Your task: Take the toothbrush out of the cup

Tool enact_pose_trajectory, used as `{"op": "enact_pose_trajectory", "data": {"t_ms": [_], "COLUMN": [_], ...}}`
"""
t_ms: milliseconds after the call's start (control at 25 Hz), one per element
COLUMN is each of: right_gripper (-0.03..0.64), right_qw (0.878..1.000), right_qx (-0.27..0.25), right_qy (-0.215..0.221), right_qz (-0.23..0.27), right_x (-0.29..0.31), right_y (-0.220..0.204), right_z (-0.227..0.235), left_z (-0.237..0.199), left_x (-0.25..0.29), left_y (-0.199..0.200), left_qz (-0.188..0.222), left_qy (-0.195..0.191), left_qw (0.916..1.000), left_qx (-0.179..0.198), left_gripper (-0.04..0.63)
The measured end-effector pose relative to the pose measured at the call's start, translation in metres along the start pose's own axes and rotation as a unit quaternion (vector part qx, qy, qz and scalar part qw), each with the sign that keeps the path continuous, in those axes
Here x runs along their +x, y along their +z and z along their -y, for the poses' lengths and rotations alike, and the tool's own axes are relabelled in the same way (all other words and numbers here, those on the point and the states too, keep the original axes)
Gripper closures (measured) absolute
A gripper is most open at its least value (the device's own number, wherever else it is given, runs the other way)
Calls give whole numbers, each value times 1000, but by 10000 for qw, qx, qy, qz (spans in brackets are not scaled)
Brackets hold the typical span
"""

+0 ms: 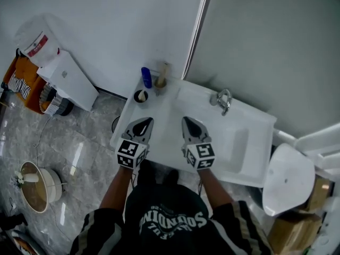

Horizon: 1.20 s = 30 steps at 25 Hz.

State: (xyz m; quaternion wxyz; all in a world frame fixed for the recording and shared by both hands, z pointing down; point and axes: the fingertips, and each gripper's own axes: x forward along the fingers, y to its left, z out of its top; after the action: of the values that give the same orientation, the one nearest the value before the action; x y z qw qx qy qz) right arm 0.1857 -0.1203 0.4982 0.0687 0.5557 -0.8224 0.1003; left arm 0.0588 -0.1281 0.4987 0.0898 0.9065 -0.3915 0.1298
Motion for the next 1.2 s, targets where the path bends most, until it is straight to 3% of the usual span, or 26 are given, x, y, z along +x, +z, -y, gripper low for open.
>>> {"op": "enact_pose_trajectory", "data": {"t_ms": [360,760,1080,1200], "right_gripper": [619,618,614,492], "right_qw": [9999,9982,9955,9945], "right_qx": [-25,-95,-221,-263], "right_qy": [-43,565,848,877], "right_qz": [-165,-189,-355,-508], "right_x": [56,121,140,149], "right_y": [-1,6,-12,-24], "right_z": [-15,-65,-92,-94], "left_z": [-59,-128,-150,-151], "left_x": [13,-15,-33,-34], "left_y": [-2,-15,-25,-31], "left_qz": [-64,-112,-107,-119], "left_qy": [-45,547,765,766], "left_qw": [9999,9979,9958,9955], "left_qx": [-98,-319,-484,-538], "left_gripper": [597,597,597,597]}}
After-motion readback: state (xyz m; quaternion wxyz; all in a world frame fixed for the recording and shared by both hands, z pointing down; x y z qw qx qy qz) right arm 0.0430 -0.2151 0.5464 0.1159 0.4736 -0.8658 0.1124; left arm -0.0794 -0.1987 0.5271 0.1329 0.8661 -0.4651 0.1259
